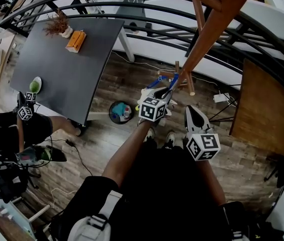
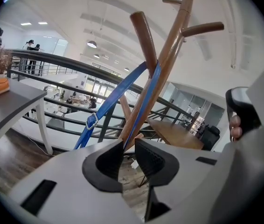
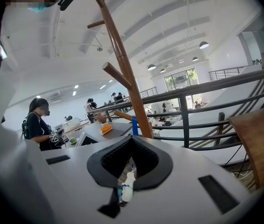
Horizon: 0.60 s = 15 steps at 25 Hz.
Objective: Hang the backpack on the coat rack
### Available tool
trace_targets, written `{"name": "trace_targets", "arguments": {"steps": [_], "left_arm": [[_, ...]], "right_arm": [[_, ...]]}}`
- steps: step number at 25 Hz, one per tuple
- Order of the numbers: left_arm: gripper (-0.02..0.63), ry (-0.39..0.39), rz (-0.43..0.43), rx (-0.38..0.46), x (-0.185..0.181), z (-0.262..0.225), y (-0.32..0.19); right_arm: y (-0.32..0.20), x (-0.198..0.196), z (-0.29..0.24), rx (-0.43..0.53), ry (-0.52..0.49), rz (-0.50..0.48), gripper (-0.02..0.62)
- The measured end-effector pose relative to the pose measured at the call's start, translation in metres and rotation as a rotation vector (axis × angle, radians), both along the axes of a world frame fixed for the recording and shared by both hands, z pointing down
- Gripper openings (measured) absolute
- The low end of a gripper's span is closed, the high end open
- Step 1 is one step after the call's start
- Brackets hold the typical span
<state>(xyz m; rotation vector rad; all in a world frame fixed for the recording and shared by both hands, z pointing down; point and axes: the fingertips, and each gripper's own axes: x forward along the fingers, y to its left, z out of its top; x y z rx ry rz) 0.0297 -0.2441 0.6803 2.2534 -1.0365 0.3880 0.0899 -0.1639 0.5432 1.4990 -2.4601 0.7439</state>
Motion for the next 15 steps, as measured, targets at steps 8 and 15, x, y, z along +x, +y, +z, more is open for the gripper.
{"name": "trace_targets", "arguments": {"steps": [8, 15], "left_arm": [[0.063, -0.007, -0.011, -0.016, -0.01, 0.006, 0.01], [0.061, -0.013, -0.034, -0.017, -0.017, 0.005, 0.015]], "right_arm": [[0.002, -0.007, 0.001, 0.004, -0.005, -0.016, 0.012], [0.004, -0.012, -0.002, 0.016, -0.008, -0.031, 0.012]]}}
